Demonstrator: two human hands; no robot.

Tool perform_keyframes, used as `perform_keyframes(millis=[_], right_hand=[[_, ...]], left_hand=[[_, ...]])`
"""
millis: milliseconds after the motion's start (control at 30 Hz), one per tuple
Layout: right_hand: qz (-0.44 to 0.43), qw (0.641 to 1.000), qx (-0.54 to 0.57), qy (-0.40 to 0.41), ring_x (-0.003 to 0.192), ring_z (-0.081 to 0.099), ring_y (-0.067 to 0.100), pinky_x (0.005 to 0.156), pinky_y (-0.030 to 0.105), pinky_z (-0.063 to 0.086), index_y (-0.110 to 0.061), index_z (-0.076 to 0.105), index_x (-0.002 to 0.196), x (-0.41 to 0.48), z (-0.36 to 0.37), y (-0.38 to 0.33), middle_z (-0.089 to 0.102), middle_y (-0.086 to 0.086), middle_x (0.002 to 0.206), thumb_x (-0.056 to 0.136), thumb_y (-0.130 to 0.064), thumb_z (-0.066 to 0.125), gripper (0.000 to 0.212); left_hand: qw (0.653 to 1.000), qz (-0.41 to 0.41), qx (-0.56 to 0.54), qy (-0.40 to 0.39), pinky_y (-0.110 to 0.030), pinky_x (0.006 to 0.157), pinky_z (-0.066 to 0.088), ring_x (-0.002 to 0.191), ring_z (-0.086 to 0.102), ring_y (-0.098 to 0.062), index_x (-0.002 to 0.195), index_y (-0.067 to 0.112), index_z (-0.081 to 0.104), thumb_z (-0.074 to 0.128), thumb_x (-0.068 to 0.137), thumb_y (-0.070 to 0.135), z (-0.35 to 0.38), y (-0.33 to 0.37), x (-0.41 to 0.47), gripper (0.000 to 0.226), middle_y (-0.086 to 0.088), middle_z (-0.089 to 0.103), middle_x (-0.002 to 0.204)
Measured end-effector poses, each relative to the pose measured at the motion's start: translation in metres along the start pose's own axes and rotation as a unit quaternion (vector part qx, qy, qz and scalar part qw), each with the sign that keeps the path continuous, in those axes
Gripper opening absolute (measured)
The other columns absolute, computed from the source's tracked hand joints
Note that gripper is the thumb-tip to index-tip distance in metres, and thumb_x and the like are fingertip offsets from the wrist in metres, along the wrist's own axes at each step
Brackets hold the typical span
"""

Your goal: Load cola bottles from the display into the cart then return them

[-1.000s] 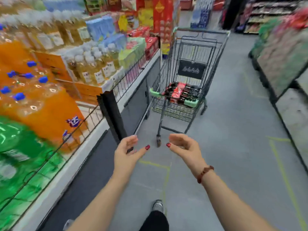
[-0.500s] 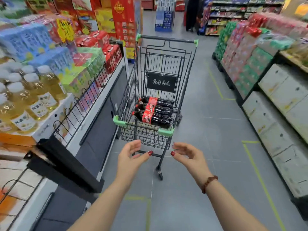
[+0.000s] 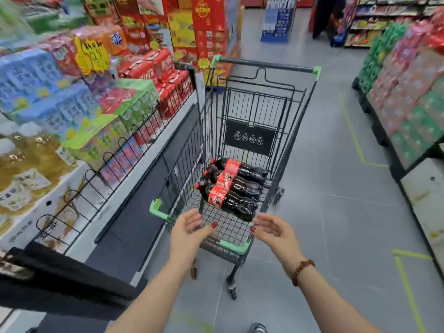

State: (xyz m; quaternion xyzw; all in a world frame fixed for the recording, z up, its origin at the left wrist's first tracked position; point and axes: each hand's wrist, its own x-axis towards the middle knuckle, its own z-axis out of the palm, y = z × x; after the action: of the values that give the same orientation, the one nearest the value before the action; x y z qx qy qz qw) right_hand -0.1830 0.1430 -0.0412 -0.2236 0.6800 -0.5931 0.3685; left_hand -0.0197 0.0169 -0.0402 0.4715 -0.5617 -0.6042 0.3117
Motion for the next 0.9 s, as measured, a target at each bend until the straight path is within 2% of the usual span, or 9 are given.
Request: perform_keyframes(millis=[67,133,233,367,533,667,767,833,900], right_hand=[[0.006,1.0,0.012,-0.013,0.087,0.062,0.012,0.064,0.01,0.051,-0.01,0.063,0.108,0.019,0.0,-0.006,0.065,0.013,0.109,0.08,0.008,0.067,0.034],[0.014,0.999,0.011,-0.029,0.087,0.061,0.01,0.062,0.009,0.05,-0.007,0.061,0.111,0.044,0.001,-0.01,0.063,0.013,0.11,0.081,0.011,0.064,0.035],[0.03,0.998,0.005,-0.06,0.092,0.062,0.011,0.065,0.009,0.05,-0.011,0.062,0.112,0.082,0.008,-0.014,0.065,0.009,0.111,0.082,0.007,0.065,0.035],[0.046,0.996,-0.016,-0.077,0.103,0.064,0.015,0.075,0.017,0.053,-0.021,0.063,0.11,0.139,0.023,-0.015,0.066,0.005,0.113,0.082,-0.001,0.07,0.035],[0.088,0.993,-0.032,-0.069,0.103,0.063,0.013,0.083,0.022,0.052,-0.023,0.06,0.109,0.207,0.038,-0.012,0.066,0.002,0.113,0.083,-0.004,0.069,0.033],[0.149,0.988,-0.026,-0.037,0.104,0.062,0.017,0.095,0.036,0.051,-0.022,0.059,0.107,0.255,0.051,0.003,0.065,0.003,0.112,0.081,-0.005,0.071,0.033],[0.2,0.979,-0.025,-0.006,0.105,0.06,0.017,0.1,0.039,0.047,-0.019,0.059,0.111,0.289,0.06,0.023,0.063,0.002,0.112,0.081,-0.008,0.073,0.035],[0.239,0.971,-0.016,0.017,0.107,0.058,0.018,0.103,0.039,0.044,-0.015,0.058,0.114,0.308,0.066,0.042,0.062,0.003,0.114,0.079,-0.009,0.075,0.04],[0.262,0.965,-0.028,0.011,0.107,0.055,0.016,0.1,0.031,0.041,-0.012,0.056,0.116,0.324,0.07,0.063,0.059,0.002,0.115,0.077,-0.008,0.076,0.044]], left_hand=[[1.0,-0.008,0.011,0.008,-0.03,0.096,0.048,0.101,0.06,-0.012,0.121,0.012,0.056,0.079,0.075,0.002,0.008,0.002,0.013,0.052,-0.002,0.062,0.114],[0.999,-0.023,0.013,0.021,-0.03,0.096,0.046,0.102,0.059,-0.013,0.121,0.012,0.056,0.079,0.075,0.003,0.017,0.0,0.032,0.052,-0.004,0.062,0.115],[0.998,-0.047,0.016,0.034,-0.032,0.099,0.046,0.105,0.06,-0.013,0.125,0.011,0.056,0.08,0.075,0.008,0.025,-0.002,0.062,0.055,-0.003,0.062,0.118],[0.997,-0.071,0.013,0.035,-0.029,0.099,0.043,0.111,0.058,-0.014,0.128,0.014,0.054,0.08,0.077,0.013,0.029,-0.008,0.114,0.058,0.001,0.061,0.121],[0.993,-0.117,0.004,0.034,-0.029,0.099,0.042,0.113,0.056,-0.015,0.129,0.015,0.051,0.077,0.08,0.012,0.032,-0.016,0.188,0.056,0.001,0.059,0.122],[0.986,-0.16,0.016,0.05,-0.028,0.096,0.04,0.112,0.055,-0.017,0.122,0.017,0.051,0.078,0.079,0.012,0.034,-0.029,0.226,0.051,-0.001,0.058,0.121],[0.976,-0.205,0.025,0.063,-0.027,0.095,0.039,0.109,0.053,-0.015,0.127,0.014,0.051,0.079,0.077,0.014,0.038,-0.042,0.252,0.058,0.002,0.056,0.117],[0.969,-0.232,0.034,0.074,-0.027,0.095,0.038,0.109,0.053,-0.015,0.128,0.013,0.051,0.079,0.075,0.014,0.043,-0.055,0.27,0.06,0.003,0.056,0.115],[0.96,-0.261,0.036,0.089,-0.027,0.095,0.038,0.11,0.052,-0.016,0.13,0.01,0.049,0.079,0.075,0.014,0.05,-0.072,0.288,0.063,0.0,0.056,0.119]])
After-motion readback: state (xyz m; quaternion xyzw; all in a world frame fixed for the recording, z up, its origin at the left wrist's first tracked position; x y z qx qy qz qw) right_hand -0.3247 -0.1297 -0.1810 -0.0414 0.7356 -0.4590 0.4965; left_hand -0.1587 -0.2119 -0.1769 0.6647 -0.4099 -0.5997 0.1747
